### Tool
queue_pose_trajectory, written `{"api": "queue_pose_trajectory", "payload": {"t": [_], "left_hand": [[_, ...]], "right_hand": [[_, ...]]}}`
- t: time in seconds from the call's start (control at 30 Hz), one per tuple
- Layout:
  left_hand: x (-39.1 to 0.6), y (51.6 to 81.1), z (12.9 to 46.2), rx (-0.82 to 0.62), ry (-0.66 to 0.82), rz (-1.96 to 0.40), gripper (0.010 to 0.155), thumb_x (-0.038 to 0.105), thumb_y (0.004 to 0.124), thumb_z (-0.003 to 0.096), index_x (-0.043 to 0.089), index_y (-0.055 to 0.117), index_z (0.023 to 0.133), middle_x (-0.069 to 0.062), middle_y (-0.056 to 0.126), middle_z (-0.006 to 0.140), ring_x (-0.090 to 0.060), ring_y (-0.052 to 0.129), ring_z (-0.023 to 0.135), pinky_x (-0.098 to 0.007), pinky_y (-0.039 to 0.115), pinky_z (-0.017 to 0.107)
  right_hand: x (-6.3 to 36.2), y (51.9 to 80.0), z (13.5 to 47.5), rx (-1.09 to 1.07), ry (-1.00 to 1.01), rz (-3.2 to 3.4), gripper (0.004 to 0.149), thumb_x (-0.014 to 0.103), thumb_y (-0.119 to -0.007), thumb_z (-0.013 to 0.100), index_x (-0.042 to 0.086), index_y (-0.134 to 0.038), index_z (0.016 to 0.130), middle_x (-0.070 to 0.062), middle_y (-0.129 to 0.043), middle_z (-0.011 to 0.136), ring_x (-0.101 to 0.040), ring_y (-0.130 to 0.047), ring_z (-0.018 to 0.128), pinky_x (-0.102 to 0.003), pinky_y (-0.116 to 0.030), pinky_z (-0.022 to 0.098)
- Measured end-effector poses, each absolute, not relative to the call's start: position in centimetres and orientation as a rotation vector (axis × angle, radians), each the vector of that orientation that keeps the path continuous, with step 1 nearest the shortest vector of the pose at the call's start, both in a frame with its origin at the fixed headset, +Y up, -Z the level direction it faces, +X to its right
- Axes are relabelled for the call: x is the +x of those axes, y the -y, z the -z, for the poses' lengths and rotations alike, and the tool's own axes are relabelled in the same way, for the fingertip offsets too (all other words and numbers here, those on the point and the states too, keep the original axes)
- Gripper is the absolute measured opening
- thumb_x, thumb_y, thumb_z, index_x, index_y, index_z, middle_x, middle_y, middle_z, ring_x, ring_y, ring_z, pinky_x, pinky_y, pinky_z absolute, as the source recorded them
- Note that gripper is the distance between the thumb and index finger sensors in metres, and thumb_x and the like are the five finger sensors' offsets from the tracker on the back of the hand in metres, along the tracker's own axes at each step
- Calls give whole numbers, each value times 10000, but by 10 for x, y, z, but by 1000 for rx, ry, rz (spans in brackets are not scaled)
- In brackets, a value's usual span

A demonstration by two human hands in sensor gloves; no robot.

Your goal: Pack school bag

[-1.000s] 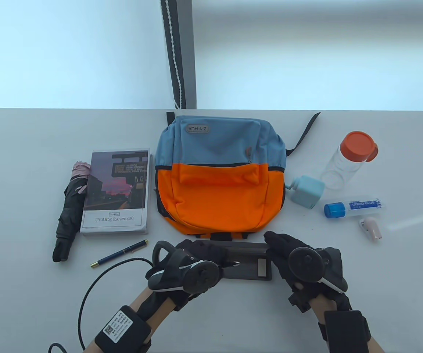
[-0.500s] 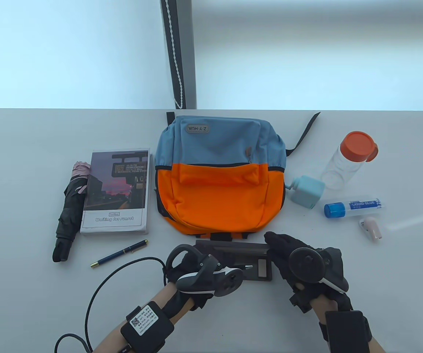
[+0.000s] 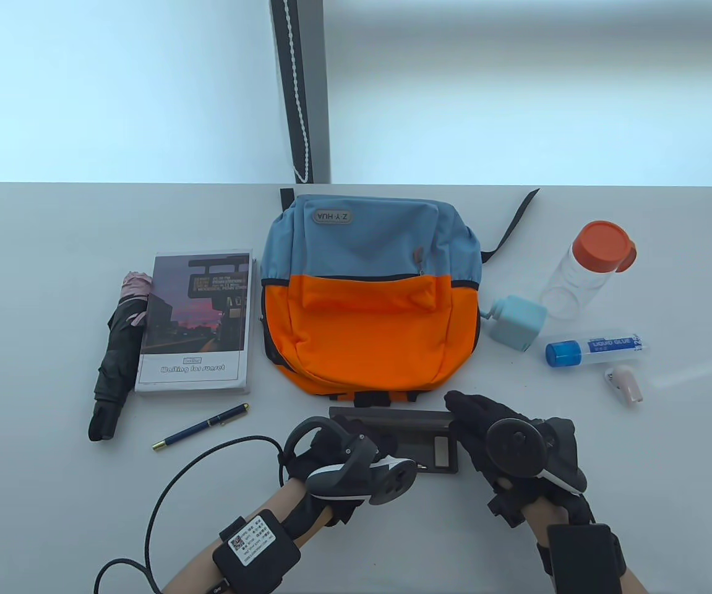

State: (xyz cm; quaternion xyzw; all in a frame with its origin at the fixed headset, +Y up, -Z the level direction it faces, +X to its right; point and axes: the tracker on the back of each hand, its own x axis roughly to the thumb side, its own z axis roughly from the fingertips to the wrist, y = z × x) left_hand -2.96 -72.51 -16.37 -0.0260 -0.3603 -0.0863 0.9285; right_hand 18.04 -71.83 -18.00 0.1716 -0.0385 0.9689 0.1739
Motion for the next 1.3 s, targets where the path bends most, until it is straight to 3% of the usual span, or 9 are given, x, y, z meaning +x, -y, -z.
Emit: {"api": "queue_pose_trajectory", "payload": {"t": [0.2,0.33,0.63,0.77,1.03,1.3], "left_hand": [[-58,697,161,10,714,121,491,358,971,404,139,960,843,-105,1129,723,-276,1104,555,-543,904,440],[-104,684,169,35,593,153,490,368,964,407,153,957,848,-95,1119,743,-302,1087,612,-569,882,477],[-190,681,188,-8,344,183,456,375,966,405,153,985,804,-90,1140,676,-288,1099,553,-550,894,439],[-217,699,197,-151,196,271,535,397,962,412,138,935,880,-116,1098,770,-318,1070,628,-562,872,474],[-228,728,201,-213,145,409,588,385,990,394,111,921,910,-133,1090,809,-313,1077,636,-561,887,467],[-218,738,203,-162,215,537,525,360,1023,370,126,972,837,-99,1134,702,-263,1103,561,-531,913,439]], "right_hand": [[181,718,180,489,109,-2748,526,249,-906,496,81,-806,984,-210,-1014,876,-321,-1128,557,-532,-954,394],[181,718,179,492,110,-2752,528,250,-906,497,77,-804,985,-208,-1015,874,-321,-1127,558,-531,-955,395],[181,718,179,488,109,-2753,528,252,-906,497,79,-805,985,-209,-1016,873,-322,-1128,556,-532,-954,394],[181,718,179,486,110,-2753,528,253,-906,497,80,-804,986,-206,-1017,872,-322,-1128,555,-531,-955,393],[181,718,179,486,105,-2750,530,254,-905,498,80,-801,987,-208,-1018,870,-322,-1129,553,-532,-955,392],[181,718,179,486,106,-2754,533,253,-905,498,79,-798,989,-207,-1018,871,-322,-1129,554,-532,-954,393]]}}
